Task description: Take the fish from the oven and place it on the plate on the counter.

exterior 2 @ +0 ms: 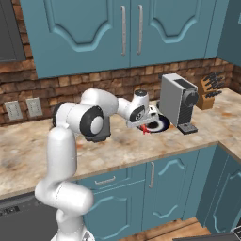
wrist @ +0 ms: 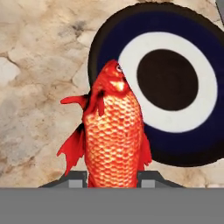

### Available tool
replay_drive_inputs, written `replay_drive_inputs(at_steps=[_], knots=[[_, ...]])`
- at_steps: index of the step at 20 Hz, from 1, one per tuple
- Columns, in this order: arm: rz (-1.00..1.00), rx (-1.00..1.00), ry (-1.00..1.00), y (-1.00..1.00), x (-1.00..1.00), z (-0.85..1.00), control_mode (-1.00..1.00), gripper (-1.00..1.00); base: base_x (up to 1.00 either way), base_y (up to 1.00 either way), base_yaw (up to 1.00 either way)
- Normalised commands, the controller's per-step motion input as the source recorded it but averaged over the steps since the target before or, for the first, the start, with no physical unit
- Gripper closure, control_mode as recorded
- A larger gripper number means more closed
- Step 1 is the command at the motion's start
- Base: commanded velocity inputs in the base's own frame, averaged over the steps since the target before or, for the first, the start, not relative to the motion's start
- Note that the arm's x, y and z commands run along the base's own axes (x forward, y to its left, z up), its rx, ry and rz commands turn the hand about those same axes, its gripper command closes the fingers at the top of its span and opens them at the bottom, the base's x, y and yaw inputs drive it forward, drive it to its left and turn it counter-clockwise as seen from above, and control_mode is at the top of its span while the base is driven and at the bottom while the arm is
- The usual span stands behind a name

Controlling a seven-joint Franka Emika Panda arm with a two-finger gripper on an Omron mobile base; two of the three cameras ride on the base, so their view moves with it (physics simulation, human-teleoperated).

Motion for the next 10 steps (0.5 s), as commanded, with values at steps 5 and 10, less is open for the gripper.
replay_drive_inputs(at_steps=[5,10], knots=[[0.11,-0.01,0.00,0.00,0.81,-0.02,-1.00,1.00,0.00,0.00,0.00],[0.08,0.02,0.00,-0.07,0.30,-0.18,-1.00,1.00,0.00,0.00,0.00]])
